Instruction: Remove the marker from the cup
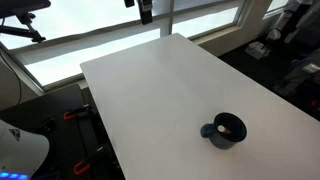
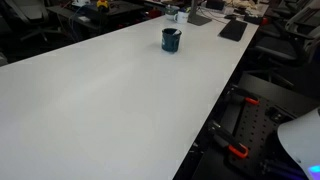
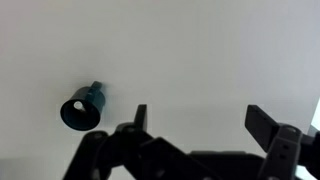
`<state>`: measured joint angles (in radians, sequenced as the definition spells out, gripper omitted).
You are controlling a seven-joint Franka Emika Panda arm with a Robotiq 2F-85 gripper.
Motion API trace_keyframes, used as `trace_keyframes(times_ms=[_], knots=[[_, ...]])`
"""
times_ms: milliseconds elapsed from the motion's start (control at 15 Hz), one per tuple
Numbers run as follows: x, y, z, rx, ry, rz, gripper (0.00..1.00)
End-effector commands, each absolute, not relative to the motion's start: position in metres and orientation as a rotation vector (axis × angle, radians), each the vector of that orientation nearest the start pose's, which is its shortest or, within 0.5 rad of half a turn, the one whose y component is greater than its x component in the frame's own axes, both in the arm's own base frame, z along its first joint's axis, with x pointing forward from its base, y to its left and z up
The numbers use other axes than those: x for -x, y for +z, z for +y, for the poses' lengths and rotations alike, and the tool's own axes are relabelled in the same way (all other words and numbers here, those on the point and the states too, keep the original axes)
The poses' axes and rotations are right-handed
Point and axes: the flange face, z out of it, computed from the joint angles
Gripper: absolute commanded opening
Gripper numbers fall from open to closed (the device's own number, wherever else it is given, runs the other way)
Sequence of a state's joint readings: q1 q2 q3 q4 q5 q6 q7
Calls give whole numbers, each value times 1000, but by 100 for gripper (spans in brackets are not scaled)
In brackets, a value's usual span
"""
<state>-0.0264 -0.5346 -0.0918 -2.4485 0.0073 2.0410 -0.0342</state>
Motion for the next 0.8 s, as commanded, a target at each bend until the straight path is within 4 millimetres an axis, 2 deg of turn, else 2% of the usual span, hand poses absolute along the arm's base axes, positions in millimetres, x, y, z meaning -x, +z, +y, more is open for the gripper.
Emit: trace_keyframes(times_ms=[0,267,400,600,733], knots=[[-398,500,-50,3088,-197,119,100],[-398,500,-50,3088,-197,119,100],[-405,501,-57,3094,-159,140,100],[-421,497,-79,3091,-81,183,100],[-436,493,-100,3047,1,198,100]])
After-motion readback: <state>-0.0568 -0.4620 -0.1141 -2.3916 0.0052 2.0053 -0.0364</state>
